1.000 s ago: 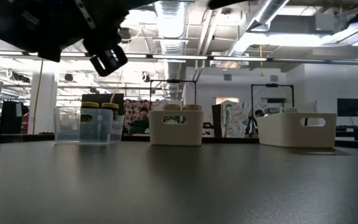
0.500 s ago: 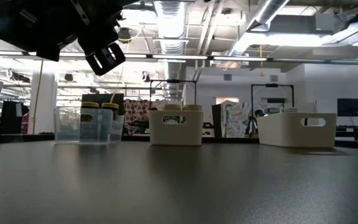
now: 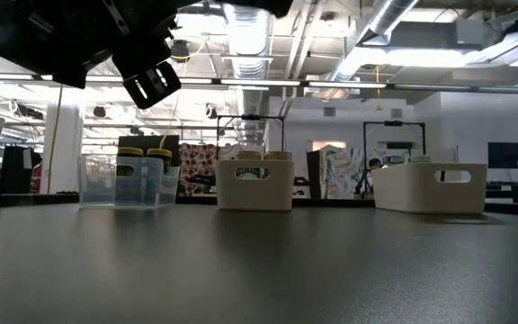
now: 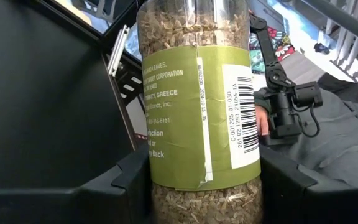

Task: Sort spices by type
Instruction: Put the black spice bottle into the bottom transparent bin

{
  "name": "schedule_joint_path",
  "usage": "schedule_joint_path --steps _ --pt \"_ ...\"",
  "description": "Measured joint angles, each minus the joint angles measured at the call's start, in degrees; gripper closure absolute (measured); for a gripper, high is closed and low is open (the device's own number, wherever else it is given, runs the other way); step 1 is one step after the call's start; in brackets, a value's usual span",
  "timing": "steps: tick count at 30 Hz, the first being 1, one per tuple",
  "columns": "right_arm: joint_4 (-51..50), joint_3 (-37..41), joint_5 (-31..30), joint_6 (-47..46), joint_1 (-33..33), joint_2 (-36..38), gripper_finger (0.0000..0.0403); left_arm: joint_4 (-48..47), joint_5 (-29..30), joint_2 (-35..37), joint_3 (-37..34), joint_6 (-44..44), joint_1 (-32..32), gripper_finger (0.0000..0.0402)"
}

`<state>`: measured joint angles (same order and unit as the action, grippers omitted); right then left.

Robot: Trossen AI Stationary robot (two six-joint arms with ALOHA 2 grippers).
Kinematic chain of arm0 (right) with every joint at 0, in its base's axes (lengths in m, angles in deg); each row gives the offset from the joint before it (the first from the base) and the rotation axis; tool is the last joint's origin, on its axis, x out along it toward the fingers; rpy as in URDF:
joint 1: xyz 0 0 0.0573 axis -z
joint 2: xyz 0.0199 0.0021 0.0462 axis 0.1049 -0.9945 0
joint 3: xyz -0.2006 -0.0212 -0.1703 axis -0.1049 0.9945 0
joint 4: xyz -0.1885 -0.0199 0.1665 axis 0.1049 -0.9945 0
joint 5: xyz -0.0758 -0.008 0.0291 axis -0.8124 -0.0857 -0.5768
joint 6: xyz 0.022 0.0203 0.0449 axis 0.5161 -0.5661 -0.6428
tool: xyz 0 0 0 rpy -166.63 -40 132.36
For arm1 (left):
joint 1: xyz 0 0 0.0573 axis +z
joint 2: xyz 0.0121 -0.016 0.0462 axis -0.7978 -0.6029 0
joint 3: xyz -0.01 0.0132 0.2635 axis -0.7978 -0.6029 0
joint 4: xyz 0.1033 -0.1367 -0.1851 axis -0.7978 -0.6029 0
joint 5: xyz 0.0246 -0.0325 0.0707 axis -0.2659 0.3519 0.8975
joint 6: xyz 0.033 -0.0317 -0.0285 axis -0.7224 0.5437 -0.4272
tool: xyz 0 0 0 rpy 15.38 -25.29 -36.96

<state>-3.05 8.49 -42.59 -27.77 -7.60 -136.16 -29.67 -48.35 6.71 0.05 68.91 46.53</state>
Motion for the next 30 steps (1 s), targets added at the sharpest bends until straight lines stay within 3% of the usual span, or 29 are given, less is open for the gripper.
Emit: schedule_joint_path --steps 16,30 --pt "1.98 -0.04 5.12 -2.14 2.2 -1.75 0.0051 1.73 0.13 0.0 0.04 0.02 0.09 0.0194" --pt "1.91 -0.02 6.16 -2.58 2.57 -2.26 0.013 -2.04 3.23 0.0 0.05 -0.26 0.11 0.0193"
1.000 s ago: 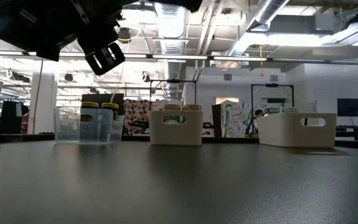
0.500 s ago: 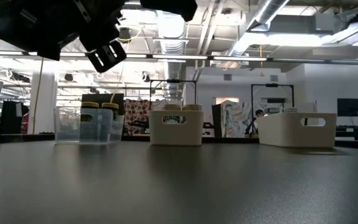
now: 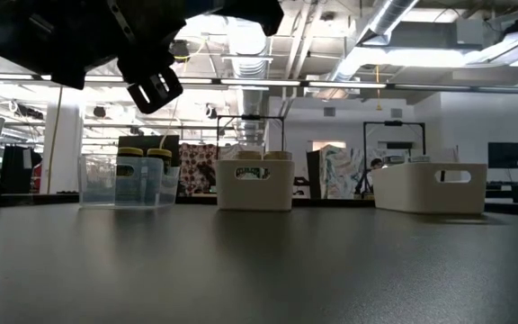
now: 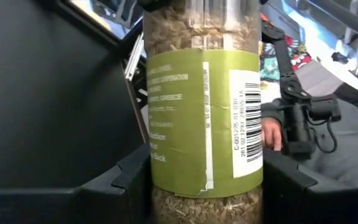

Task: Sort spices by type
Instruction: Put the black spice bottle into the bottom transparent bin

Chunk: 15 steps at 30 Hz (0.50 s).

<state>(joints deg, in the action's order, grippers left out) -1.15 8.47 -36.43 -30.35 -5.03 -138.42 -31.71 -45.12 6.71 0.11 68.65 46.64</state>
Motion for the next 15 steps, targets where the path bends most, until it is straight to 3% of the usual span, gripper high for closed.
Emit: schedule_joint_path --steps 15 --pt "-1.92 0.04 -0.19 -0.42 -0.04 -0.09 0.0148 -4.23 3.11 0.02 0.05 -2.68 -0.02 0.0191"
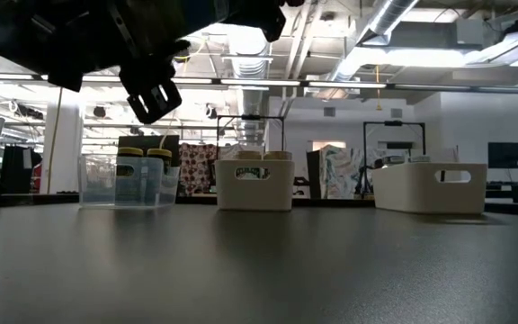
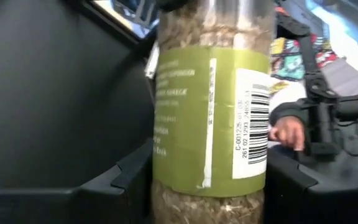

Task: Sort spices by type
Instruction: Put the black spice bottle into the bottom transparent bin

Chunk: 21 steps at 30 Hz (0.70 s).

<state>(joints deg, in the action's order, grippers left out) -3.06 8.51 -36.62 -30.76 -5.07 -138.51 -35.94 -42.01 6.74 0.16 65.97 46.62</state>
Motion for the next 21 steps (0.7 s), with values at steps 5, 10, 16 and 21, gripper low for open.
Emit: schedule_joint_path --steps 5,10,16,21 --pt "-0.15 0.0 -0.09 -0.66 -0.02 0.02 0.0148 -2.29 1.19 -0.02 -0.02 -2.22 -0.05 0.0163" --pt "-3.22 0.0 -0.06 -1.82 -0.04 0.4 0.0148 -4.97 3.7 -0.02 -0.04 -2.59 -0.05 0.0116" --pt "-14.11 0.0 -1.34 -6.6 0.04 3.53 0.0148 -5.99 3.72 -0.07 -0.07 -2.48 -0.02 0.0093" --pt "-21.34 -0.18 -4.1 -11.4 -0.07 5.21 0.015 -5.99 3.74 -0.07 -0.07 -2.61 0.3 0.0095"
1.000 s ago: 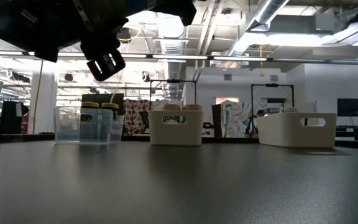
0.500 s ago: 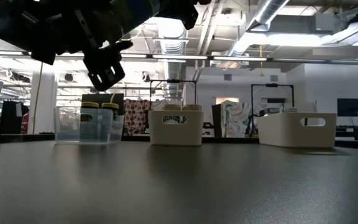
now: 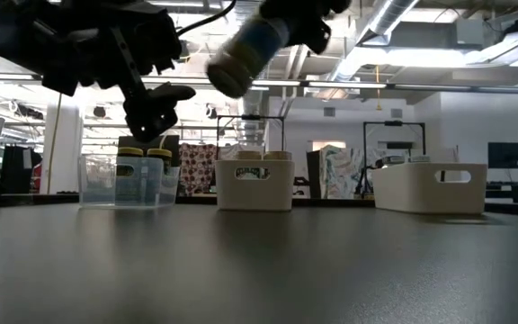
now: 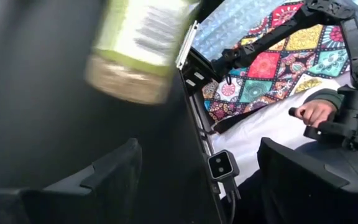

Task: Sort spices by type
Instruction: Put the black spice bottle into the bottom transparent bin

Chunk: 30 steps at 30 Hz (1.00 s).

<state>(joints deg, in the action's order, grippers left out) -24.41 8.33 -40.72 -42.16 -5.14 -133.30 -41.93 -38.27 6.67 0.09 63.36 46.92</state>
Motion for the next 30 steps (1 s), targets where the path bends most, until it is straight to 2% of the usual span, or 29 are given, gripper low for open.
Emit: schedule_joint_path --steps 3,7,17,22,27,30 --pt "-7.84 -2.72 -0.99 -0.78 -0.17 -1.57 0.016 0.02 0.17 0.0 0.0 -0.02 0.0 0.0093" --pt "-16.43 -10.07 -4.46 -0.68 -0.57 -5.75 0.0172 0.02 0.2 0.0 0.0 0.09 0.0 0.0093" --pt "-32.79 -27.49 -6.58 2.36 -1.01 -20.66 0.0163 -0.62 0.26 0.02 0.0 -1.2 0.0 0.0093" --pt "-32.74 -30.03 -6.58 1.33 -1.25 -24.26 0.0162 -2.71 0.32 0.02 -0.02 -1.29 0.0 0.0093" --pt "-31.94 -29.99 -6.58 0.41 -1.37 -24.35 0.0161 -4.77 0.33 0.02 -0.04 -0.83 -0.13 0.0093" --pt "-30.77 -29.98 -6.56 -3.27 -1.38 -24.35 0.0161 -5.74 0.31 0.02 -0.04 -0.76 -0.13 0.0093"
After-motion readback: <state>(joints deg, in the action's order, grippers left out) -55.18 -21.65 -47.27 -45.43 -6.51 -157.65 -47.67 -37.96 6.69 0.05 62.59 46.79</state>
